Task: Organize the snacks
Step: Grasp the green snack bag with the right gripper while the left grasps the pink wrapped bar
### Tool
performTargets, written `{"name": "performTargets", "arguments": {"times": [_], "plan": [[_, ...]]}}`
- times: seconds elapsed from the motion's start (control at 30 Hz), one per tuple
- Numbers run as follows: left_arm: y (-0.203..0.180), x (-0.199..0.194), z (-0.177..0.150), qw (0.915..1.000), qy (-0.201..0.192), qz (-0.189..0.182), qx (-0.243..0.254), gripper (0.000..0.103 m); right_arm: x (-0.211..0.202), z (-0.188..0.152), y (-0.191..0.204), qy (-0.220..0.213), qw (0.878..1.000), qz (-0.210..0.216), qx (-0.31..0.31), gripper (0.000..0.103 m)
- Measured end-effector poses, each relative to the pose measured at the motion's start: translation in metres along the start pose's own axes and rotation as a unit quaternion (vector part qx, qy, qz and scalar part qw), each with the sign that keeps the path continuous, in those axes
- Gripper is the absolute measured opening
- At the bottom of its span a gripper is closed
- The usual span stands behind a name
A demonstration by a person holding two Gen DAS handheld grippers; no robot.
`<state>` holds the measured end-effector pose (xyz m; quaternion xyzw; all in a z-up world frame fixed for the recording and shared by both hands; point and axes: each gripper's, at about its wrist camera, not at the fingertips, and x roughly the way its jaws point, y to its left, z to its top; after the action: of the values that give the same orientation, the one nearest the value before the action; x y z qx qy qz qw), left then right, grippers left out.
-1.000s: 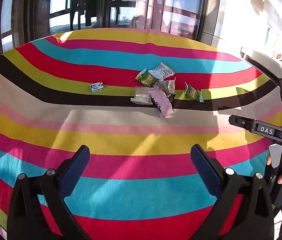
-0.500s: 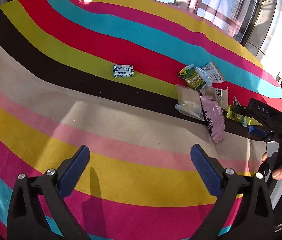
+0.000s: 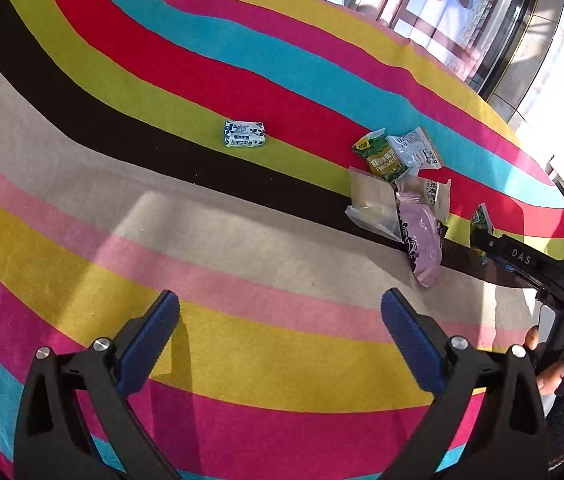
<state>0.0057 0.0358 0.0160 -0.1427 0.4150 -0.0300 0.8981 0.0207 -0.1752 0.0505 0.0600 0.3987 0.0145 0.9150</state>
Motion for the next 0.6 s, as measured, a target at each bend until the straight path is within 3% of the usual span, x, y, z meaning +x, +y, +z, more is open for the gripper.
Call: {"name": "performTargets", "arguments": {"times": [0.13, 0.2, 0.27, 0.4, 0.6], "plan": [[-0.002, 0.0, 0.0, 1.0, 0.002, -0.001, 0.006, 0.101, -0.041, -0.038, -0.011, -0.024, 0.998, 0.06, -0.026, 0.032], [-0.002, 0.0, 0.0, 1.0, 0.002, -0.002, 0.006, 0.101, -0.051, -0.054, -0.021, -0.026, 0.997, 0.068, -0.02, 0.032], [-0.002, 0.001, 0.0, 1.0, 0.003, -0.001, 0.006, 0.101, -0.052, -0.056, -0.029, -0.028, 0.996, 0.079, -0.007, 0.033], [-0.005, 0.002, -0.001, 0.9999, 0.006, 0.001, 0.014, 0.101, -0.05, -0.053, -0.015, -0.02, 0.998, 0.056, -0.026, 0.033], [-0.032, 0.01, -0.002, 0.997, 0.037, 0.001, 0.068, 0.101, -0.045, -0.055, -0.03, -0.003, 0.997, 0.079, 0.007, 0.033]]}}
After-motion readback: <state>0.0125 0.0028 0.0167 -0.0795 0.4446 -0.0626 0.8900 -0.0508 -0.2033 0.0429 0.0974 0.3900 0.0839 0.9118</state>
